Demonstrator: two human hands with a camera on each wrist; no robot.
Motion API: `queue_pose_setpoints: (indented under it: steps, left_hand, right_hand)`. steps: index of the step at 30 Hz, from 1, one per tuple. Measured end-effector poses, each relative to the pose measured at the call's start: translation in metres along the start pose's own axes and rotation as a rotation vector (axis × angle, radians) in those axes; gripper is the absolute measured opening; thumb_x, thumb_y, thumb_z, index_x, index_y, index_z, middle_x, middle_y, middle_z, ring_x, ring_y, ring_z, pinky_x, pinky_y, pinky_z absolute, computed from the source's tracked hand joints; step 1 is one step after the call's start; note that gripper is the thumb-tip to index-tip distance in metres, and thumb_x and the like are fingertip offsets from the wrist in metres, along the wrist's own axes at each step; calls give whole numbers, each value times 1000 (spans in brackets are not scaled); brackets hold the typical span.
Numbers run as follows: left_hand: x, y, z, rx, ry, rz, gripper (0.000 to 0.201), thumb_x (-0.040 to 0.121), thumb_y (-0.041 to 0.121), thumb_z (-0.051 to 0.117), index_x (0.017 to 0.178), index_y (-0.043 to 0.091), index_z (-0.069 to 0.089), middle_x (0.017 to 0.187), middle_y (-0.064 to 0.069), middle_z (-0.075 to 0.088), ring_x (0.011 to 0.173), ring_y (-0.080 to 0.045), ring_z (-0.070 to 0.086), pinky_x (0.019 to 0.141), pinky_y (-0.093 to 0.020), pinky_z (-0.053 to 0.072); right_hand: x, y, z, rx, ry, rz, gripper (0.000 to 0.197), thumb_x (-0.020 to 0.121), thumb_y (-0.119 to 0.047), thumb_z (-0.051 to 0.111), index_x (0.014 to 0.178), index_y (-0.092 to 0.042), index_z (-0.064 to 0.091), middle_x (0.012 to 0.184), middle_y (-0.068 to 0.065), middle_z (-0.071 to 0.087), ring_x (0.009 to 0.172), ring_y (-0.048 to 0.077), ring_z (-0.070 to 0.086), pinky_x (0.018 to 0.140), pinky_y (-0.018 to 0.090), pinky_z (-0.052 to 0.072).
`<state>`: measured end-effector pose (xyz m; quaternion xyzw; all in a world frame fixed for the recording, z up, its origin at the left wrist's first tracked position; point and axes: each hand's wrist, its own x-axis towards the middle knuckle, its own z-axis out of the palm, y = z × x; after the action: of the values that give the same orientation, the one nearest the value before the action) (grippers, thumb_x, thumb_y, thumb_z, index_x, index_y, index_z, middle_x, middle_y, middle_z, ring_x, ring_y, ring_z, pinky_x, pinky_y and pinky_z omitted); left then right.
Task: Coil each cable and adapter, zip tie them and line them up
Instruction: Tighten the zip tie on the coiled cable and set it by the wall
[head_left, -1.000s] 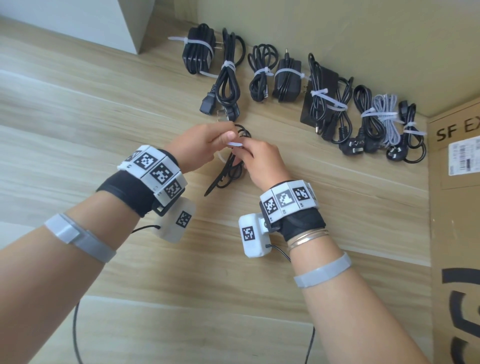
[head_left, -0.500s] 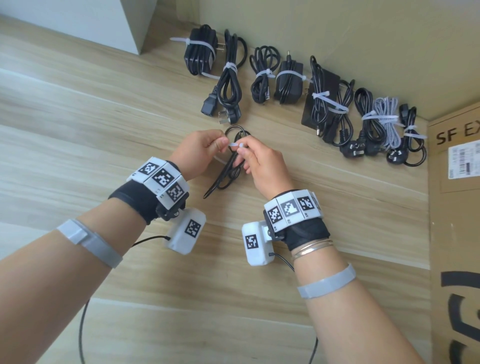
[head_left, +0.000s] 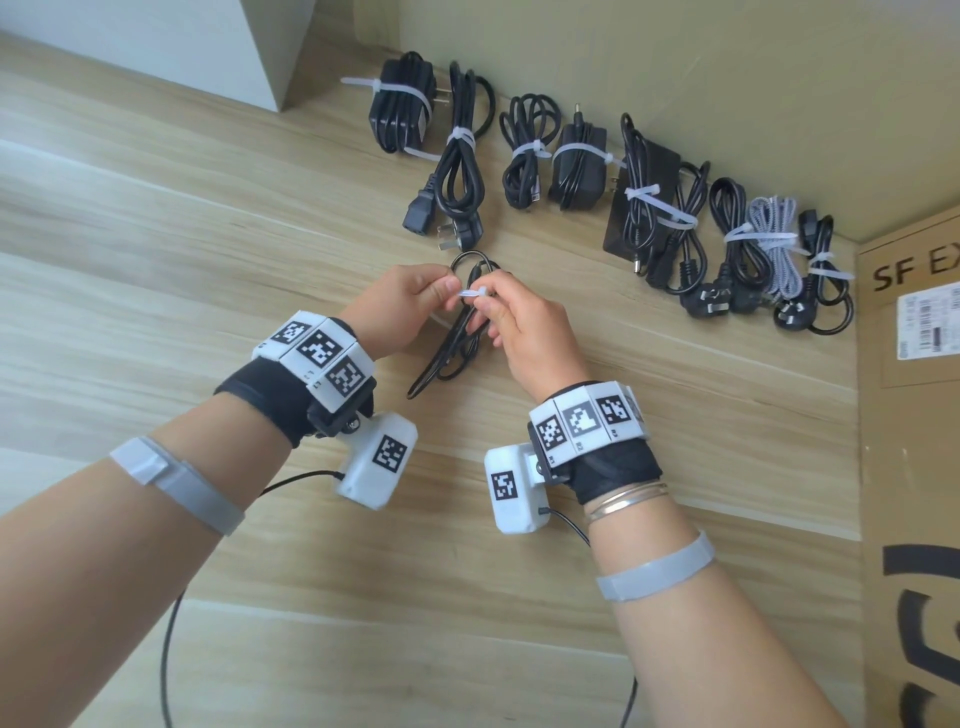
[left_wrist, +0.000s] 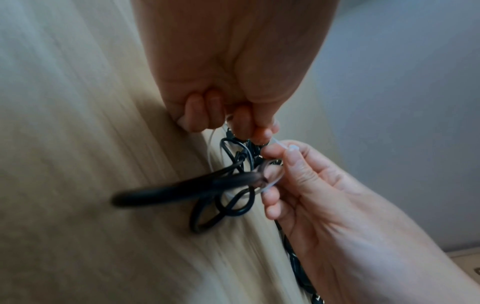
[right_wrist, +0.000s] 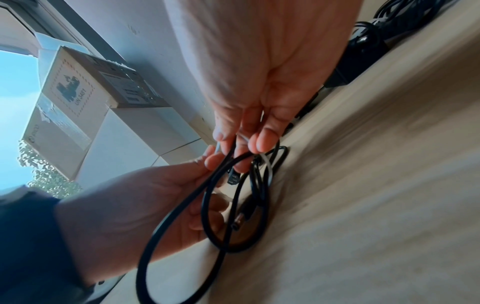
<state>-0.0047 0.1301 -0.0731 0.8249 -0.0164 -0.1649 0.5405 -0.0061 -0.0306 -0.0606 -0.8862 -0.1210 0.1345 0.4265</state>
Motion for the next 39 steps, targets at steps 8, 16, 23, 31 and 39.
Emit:
queue_pose_setpoints:
  steps: [8, 16, 23, 31, 39]
  left_hand:
    - [0, -1, -1, -56, -37, -22, 38, 99, 21, 37, 62, 18, 40, 55, 5, 29, 40, -1, 26, 42, -13, 23]
    - [0, 0, 2, -94, -59, 31, 25, 99, 19, 39, 74, 21, 42, 62, 4, 41, 50, 2, 38, 52, -11, 33]
    - [0, 0, 6, -189, -81, 128, 12, 97, 7, 39, 96, 19, 43, 70, 5, 41, 51, 6, 43, 53, -6, 33]
    - [3, -4, 12, -2, 20, 286, 7, 83, 14, 66, 82, 17, 61, 76, 10, 42, 58, 3, 42, 56, -8, 33]
    - [3, -11, 14, 144, 29, 203, 8, 83, 9, 66, 82, 4, 59, 81, 13, 40, 62, 5, 46, 62, -4, 35]
  right_hand:
    - [-1, -1, -1, -17, 0, -22, 16, 97, -17, 47, 97, -10, 62, 68, -11, 58, 65, 18, 56, 66, 34, 48]
    - [-1, -8, -2, -47, -19, -1, 10, 95, -17, 50, 101, -13, 57, 67, -15, 56, 63, 9, 53, 72, 35, 49]
    - [-4, -11, -5, 46, 31, 81, 16, 98, -20, 46, 87, -9, 50, 65, -11, 53, 60, 12, 57, 58, 10, 42]
    - [-7, -9, -8, -37, 65, 117, 33, 96, -13, 45, 66, -7, 60, 83, 8, 64, 80, 23, 61, 80, 34, 46]
    - [-18, 32, -56, -343, 28, 423, 35, 95, -14, 42, 73, 2, 63, 96, 17, 59, 89, 27, 53, 77, 30, 34]
